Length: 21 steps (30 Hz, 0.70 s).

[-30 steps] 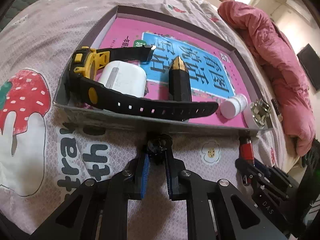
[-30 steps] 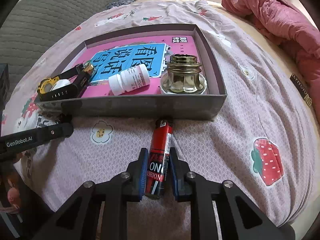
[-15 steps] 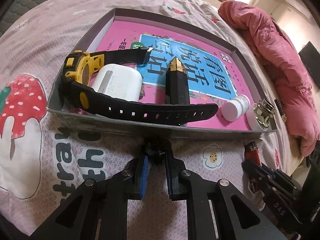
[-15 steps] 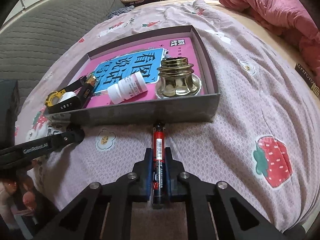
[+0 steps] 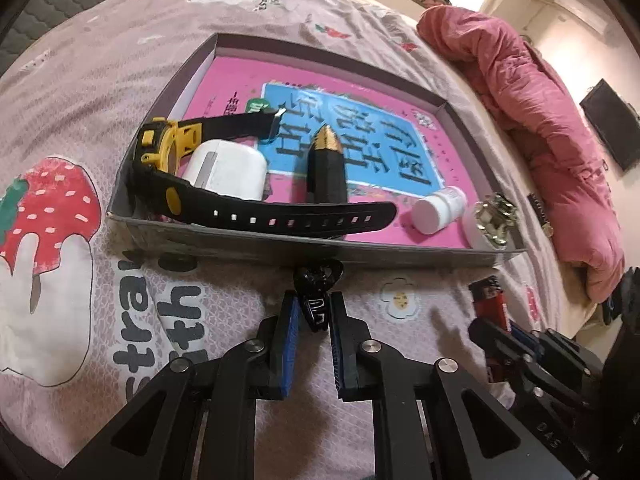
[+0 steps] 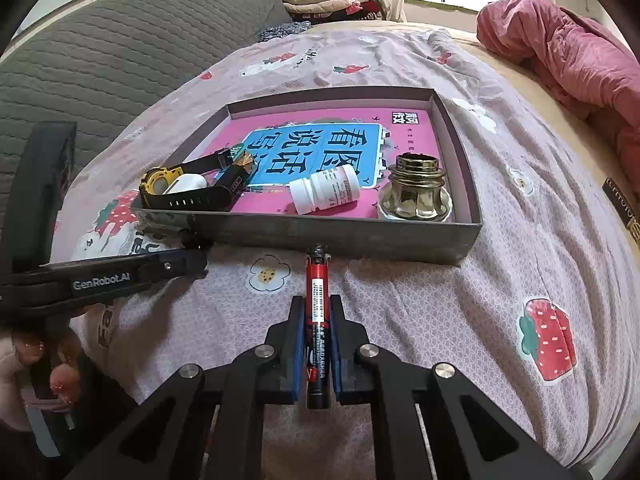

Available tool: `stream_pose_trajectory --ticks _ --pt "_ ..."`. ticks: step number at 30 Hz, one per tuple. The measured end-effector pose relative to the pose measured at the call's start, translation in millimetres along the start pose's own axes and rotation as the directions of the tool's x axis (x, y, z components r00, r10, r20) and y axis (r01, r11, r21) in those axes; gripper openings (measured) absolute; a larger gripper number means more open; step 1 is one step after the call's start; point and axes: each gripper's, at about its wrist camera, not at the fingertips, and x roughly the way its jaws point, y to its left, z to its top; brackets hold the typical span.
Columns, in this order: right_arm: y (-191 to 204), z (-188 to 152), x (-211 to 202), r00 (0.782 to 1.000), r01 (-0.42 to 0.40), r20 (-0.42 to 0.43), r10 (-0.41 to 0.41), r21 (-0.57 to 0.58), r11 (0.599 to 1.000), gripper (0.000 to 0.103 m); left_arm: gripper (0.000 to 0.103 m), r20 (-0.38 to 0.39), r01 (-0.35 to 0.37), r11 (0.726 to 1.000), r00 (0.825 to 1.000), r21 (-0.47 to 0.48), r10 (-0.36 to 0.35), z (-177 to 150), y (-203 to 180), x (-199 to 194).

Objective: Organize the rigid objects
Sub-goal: 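Carry the red lighter over the tray with the right gripper while the left carries the black clip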

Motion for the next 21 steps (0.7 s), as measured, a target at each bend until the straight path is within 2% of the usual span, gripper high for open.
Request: stream_pose_trajectory --ticks 9,21 --pt "1.7 0.6 -5.8 1.0 -0.01 0.015 0.01 0.001 1.0 0.011 0.015 0.019 -0.004 1.0 1.0 0.01 0.003 -1.2 -1.8 -14.8" --pt "8.6 6.9 -20.3 0.997 -0.05 0.066 0.05 -0.001 0.999 0.011 0.015 0.066 0.054 0.998 0.996 0.016 -0.055 1.5 -11.7 -47.7"
